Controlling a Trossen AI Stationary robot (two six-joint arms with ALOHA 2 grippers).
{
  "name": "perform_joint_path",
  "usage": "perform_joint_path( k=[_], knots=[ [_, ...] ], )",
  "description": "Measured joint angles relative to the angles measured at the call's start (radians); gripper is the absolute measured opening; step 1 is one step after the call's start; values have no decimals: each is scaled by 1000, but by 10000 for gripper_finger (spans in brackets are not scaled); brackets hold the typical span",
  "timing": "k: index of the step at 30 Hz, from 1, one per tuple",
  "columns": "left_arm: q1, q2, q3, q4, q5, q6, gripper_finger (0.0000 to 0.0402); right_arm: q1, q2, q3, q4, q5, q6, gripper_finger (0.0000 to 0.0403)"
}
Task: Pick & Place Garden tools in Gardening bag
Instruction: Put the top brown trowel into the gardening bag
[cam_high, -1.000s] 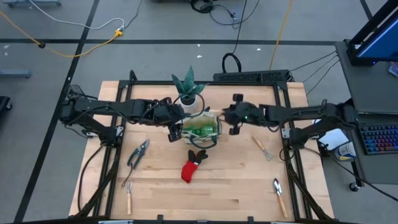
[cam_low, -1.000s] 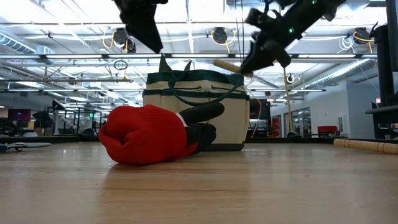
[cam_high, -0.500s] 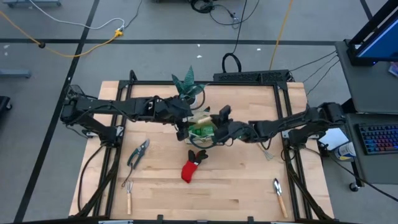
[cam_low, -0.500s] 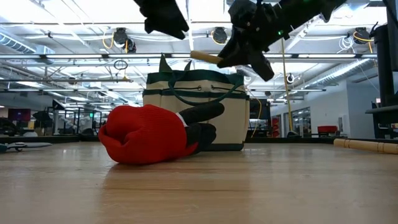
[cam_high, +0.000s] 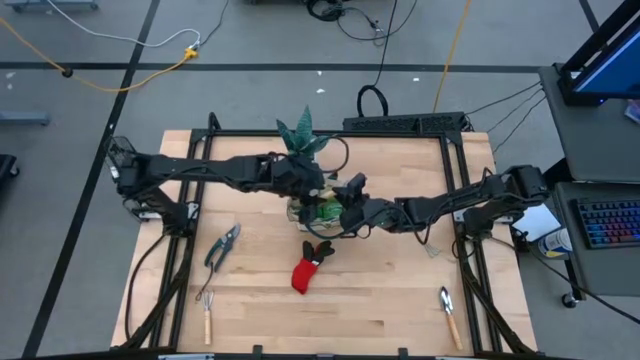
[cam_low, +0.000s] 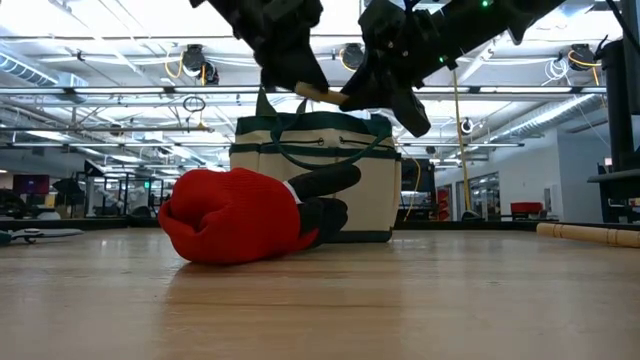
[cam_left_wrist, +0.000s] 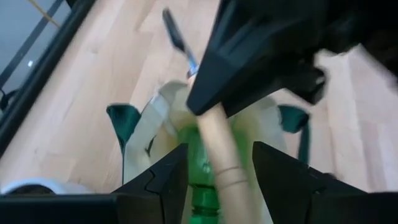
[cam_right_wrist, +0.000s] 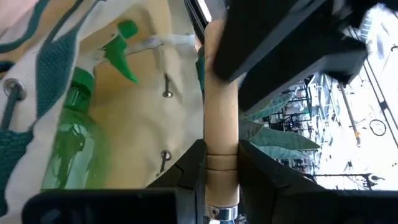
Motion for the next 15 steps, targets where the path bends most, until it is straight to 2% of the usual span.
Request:
perform_joint_path(
  k=[10,15],
  knots=[
    [4,33,0,12,-1,36,179,0,0,0,-7,-3,29,61],
    [4,33,0,11,1,42,137,0,0,0,-2,-1,30,62]
  ],
)
